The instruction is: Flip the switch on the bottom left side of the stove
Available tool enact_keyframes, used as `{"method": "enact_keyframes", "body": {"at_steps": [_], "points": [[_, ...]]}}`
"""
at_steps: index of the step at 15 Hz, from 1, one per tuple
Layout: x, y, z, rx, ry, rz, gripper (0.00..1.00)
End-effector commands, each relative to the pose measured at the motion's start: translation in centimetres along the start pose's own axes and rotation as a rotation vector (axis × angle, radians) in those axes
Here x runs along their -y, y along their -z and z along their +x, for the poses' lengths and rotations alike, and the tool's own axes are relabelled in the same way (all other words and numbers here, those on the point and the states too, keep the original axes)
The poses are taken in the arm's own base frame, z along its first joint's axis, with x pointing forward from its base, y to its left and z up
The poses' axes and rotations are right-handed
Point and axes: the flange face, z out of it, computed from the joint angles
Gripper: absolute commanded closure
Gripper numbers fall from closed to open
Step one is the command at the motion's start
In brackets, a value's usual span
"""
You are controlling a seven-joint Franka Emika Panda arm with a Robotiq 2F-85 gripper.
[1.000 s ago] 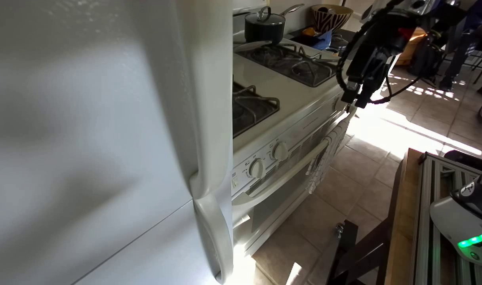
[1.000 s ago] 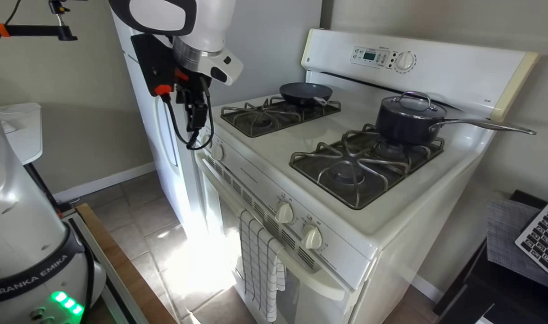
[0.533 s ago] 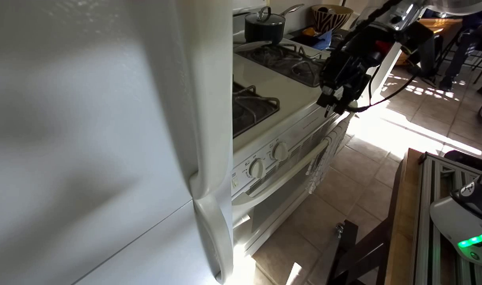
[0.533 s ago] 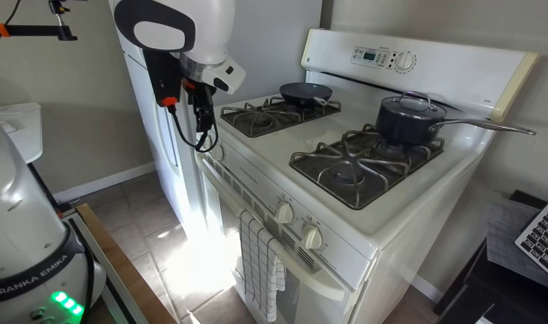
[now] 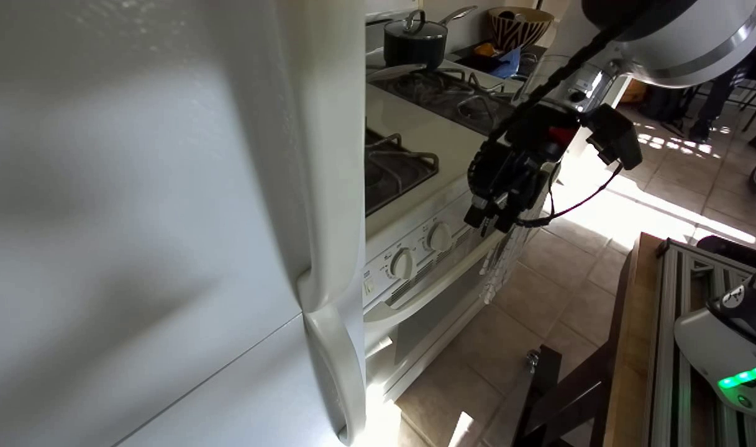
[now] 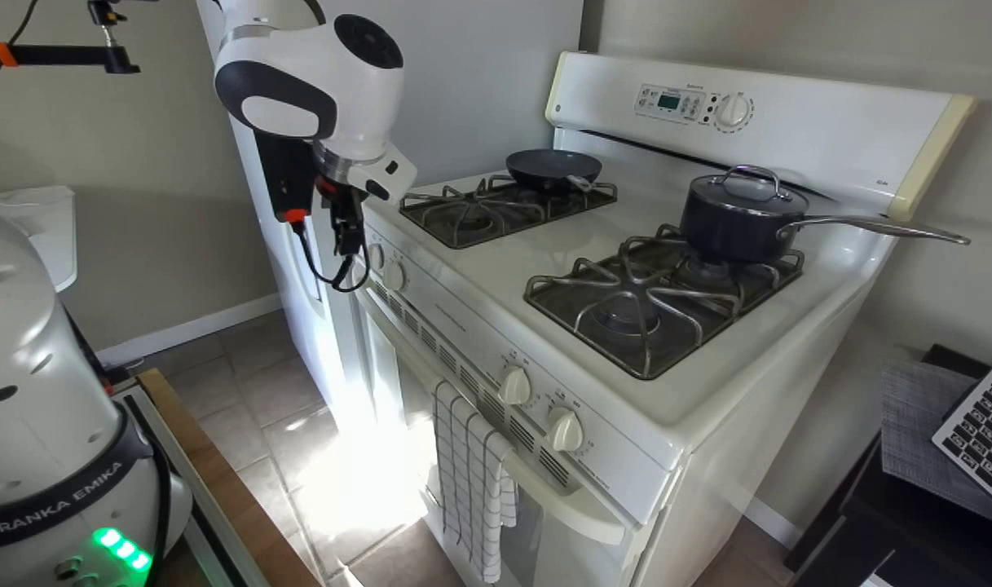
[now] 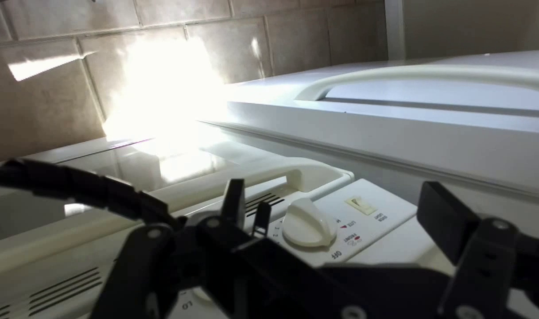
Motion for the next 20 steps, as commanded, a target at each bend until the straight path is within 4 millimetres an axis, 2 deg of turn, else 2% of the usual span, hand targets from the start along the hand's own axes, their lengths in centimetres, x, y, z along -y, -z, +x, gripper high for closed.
{"method": "enact_keyframes", "body": {"at_steps": [1, 3, 5, 9, 10, 12, 14, 19, 20], "points": [[1.1, -3.8, -1.0, 0.004, 0.013, 0.026, 0.26], [2.4, -5.3, -1.1, 0.001, 0.037, 0.047, 0.42], [3.9, -6.0, -0.5, -0.028, 0.087, 0.066, 0.56], [6.4, -5.8, 2.6, -0.083, 0.168, 0.072, 0.88], [5.9, -5.0, 0.9, -0.065, 0.149, 0.072, 0.69], [6.5, -5.1, 2.0, -0.074, 0.160, 0.078, 0.85], [6.5, -5.3, 2.4, -0.072, 0.162, 0.076, 0.88], [6.4, -5.4, 2.5, -0.070, 0.162, 0.075, 0.87], [6.1, -5.9, 3.0, -0.101, 0.174, 0.055, 0.97]]}}
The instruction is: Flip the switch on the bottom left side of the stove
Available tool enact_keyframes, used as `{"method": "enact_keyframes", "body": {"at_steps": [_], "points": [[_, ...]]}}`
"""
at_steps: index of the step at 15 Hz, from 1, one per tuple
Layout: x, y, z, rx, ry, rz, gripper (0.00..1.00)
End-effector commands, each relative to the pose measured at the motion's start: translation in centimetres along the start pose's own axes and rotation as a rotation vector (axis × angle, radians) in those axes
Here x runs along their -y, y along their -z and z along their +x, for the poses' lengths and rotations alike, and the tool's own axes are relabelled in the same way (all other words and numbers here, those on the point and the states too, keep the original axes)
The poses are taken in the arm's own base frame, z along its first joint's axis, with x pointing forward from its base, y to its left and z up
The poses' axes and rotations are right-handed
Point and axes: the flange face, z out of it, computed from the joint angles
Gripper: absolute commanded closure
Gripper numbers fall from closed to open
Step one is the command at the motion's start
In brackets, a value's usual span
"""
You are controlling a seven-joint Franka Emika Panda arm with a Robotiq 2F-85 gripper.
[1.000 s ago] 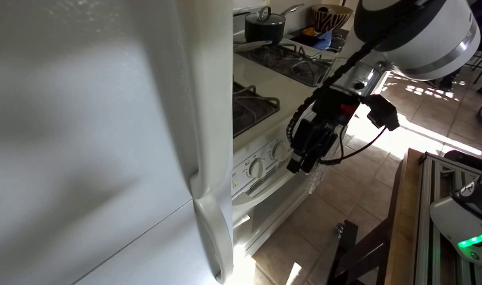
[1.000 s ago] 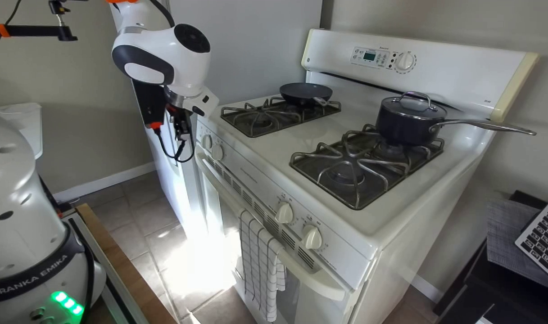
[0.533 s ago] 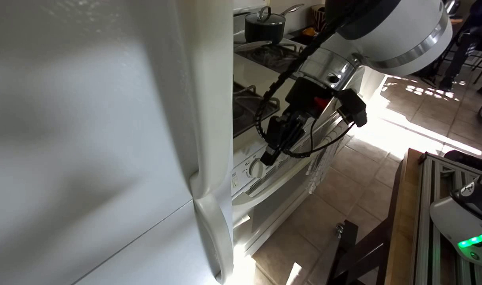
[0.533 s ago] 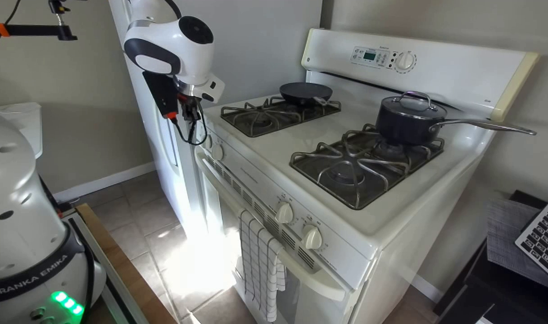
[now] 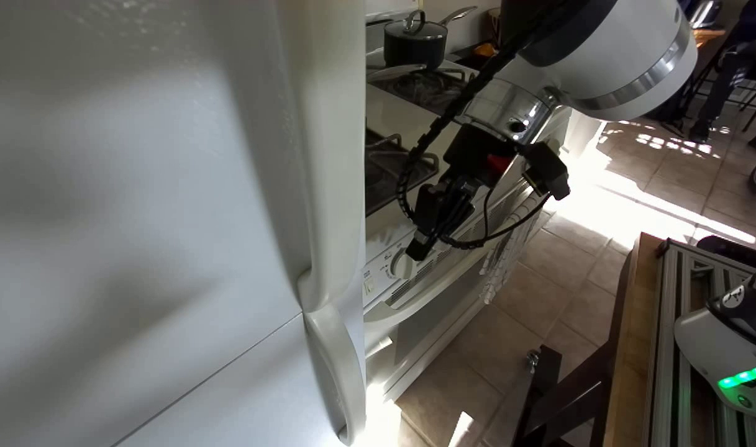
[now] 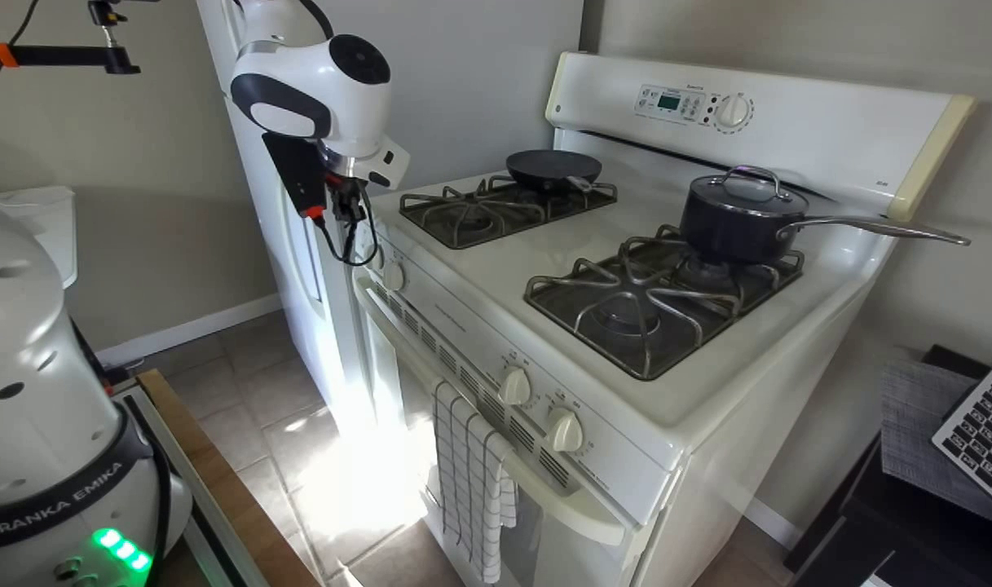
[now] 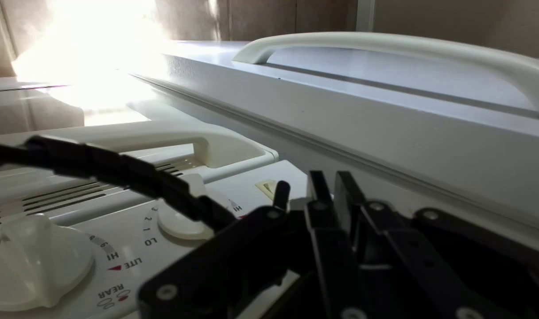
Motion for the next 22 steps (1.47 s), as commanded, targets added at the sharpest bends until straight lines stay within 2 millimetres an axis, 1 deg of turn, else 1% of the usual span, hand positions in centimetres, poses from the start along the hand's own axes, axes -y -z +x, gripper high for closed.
{"method": "enact_keyframes", "body": {"at_steps": [1, 2, 5, 9, 11, 14, 18, 22], "points": [[-0.5, -0.9, 0.5, -0.032, 0.023, -0.038, 0.97], [-0.6, -1.5, 0.6, -0.052, 0.041, -0.061, 1.00], [-0.2, -3.8, 0.2, -0.044, 0.085, -0.105, 1.00], [0.9, -6.9, -0.3, -0.026, 0.122, -0.135, 1.00], [1.6, -8.0, -0.1, -0.042, 0.149, -0.151, 1.00], [2.4, -9.0, 0.4, -0.081, 0.183, -0.185, 1.00], [2.2, -10.0, 0.9, -0.121, 0.182, -0.228, 1.00], [2.1, -10.5, 0.7, -0.124, 0.157, -0.244, 1.00]]}}
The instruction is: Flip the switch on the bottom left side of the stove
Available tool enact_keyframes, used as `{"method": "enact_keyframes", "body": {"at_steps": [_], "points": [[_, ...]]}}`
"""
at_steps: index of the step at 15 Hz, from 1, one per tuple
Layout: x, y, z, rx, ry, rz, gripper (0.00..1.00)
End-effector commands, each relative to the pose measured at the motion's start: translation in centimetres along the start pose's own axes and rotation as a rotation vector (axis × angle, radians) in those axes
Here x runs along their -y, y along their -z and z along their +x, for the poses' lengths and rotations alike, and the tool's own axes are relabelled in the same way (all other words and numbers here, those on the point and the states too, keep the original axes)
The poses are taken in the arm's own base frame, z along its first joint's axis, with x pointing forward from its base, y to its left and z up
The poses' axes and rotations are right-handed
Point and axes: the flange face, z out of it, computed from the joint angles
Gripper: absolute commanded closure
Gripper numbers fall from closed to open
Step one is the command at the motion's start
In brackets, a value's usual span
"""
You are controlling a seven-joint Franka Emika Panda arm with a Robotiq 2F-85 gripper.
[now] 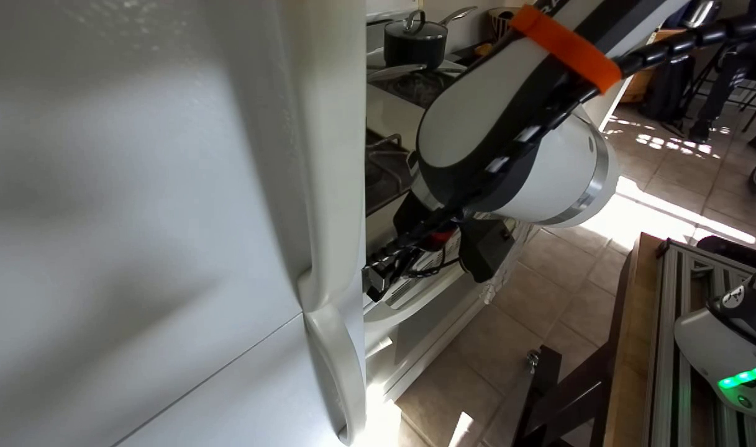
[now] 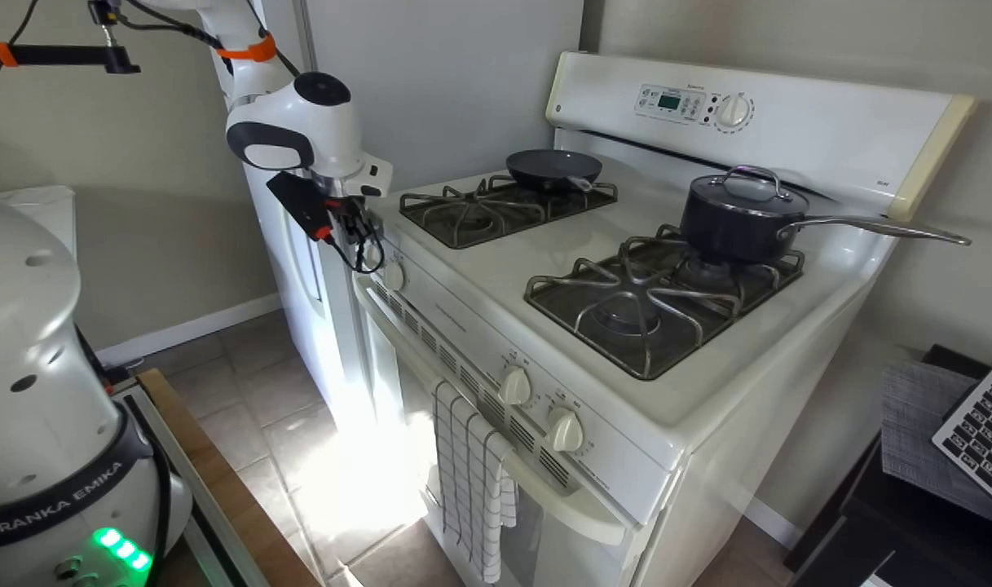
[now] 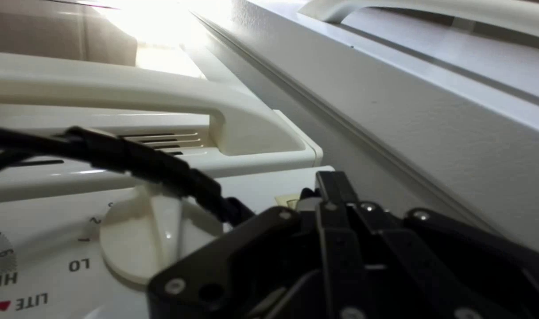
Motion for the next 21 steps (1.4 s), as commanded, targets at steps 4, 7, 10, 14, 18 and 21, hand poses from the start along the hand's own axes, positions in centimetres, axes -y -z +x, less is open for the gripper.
{"method": "enact_keyframes", "body": {"at_steps": [4, 7, 10, 14, 18, 21], "points": [[0.1, -0.9, 0.0, -0.004, -0.049, -0.040, 1.00], [0.1, -0.6, 0.3, -0.009, -0.069, -0.050, 1.00], [0.1, -0.5, 0.6, -0.007, -0.089, -0.066, 1.00], [0.4, -0.6, 0.9, 0.001, -0.110, -0.084, 1.00], [0.6, -0.5, 1.2, 0.008, -0.132, -0.110, 1.00], [0.7, -0.5, 1.4, 0.022, -0.152, -0.134, 1.00]]}}
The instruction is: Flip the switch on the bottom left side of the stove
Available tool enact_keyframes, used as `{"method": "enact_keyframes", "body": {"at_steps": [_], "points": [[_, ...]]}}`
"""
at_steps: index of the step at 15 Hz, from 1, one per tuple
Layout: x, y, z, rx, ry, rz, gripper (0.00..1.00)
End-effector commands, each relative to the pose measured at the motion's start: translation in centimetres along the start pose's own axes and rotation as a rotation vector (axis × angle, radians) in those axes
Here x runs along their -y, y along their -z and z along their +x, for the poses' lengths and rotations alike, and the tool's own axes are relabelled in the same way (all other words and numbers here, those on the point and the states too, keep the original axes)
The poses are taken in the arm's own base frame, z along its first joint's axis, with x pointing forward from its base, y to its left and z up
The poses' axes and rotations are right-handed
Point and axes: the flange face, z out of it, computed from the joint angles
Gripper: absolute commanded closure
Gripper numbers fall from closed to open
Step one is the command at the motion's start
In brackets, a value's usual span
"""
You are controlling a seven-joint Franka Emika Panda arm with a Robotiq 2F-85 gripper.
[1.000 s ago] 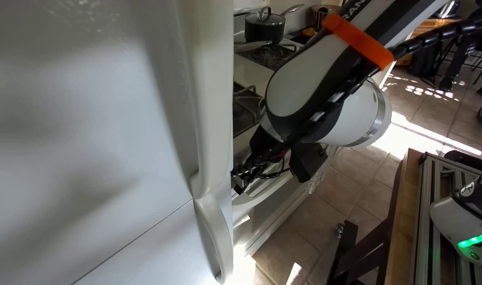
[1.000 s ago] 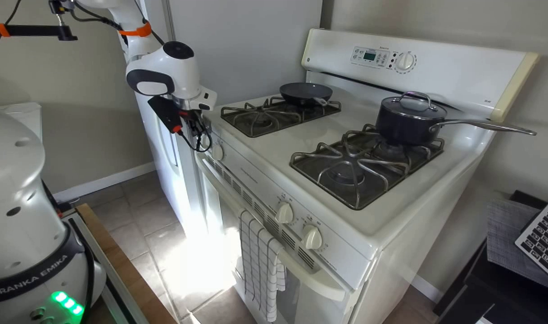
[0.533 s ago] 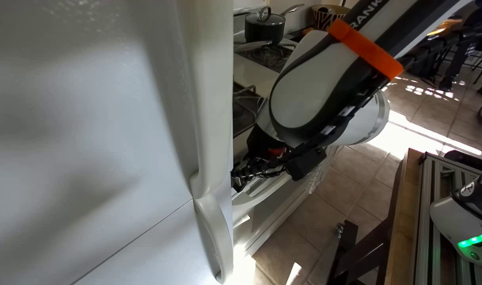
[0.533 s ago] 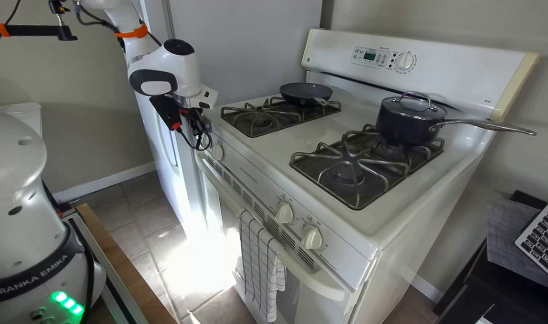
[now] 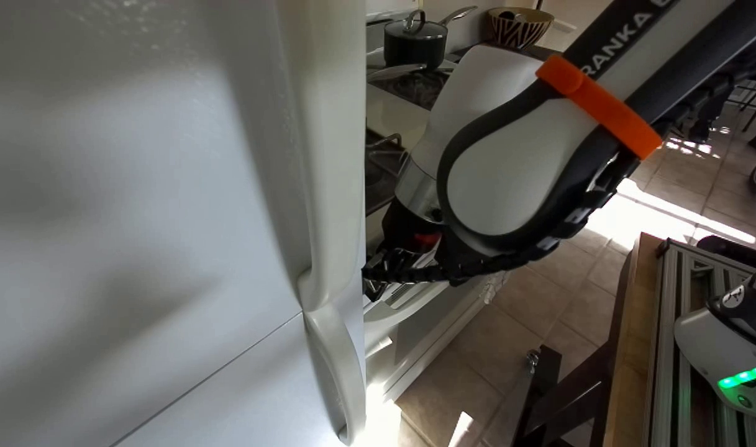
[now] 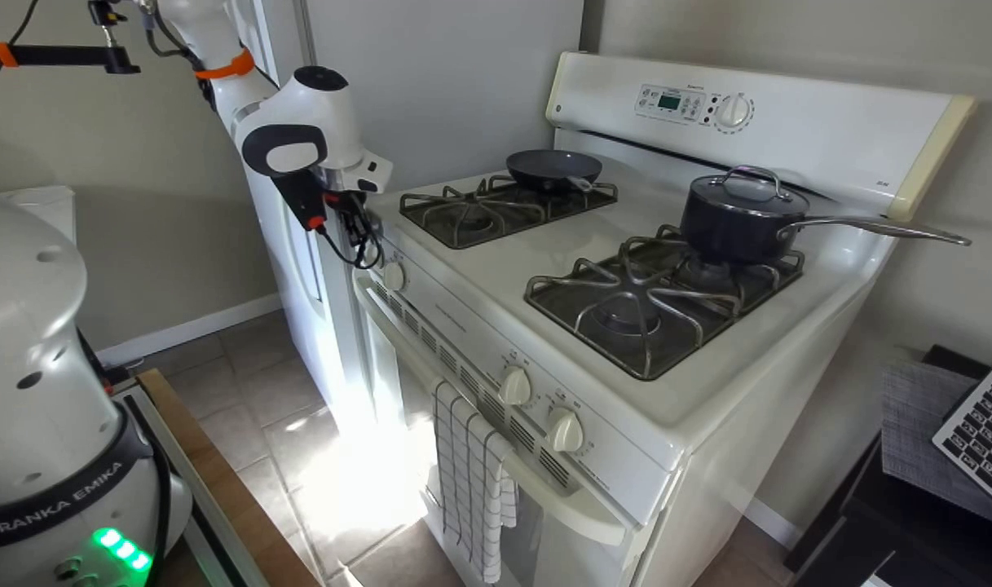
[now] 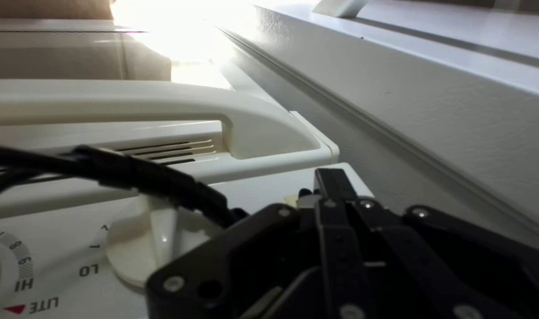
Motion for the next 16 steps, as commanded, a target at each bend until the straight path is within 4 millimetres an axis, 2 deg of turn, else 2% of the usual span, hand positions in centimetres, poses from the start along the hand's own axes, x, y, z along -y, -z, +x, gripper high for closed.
{"method": "enact_keyframes", "body": {"at_steps": [1, 8, 16], "points": [[-0.4, 0.2, 0.6, -0.002, -0.042, -0.035, 1.00], [0.4, 0.2, 1.5, 0.051, -0.046, -0.056, 1.00], [0.1, -0.2, 2.0, 0.028, -0.047, -0.082, 1.00]]}}
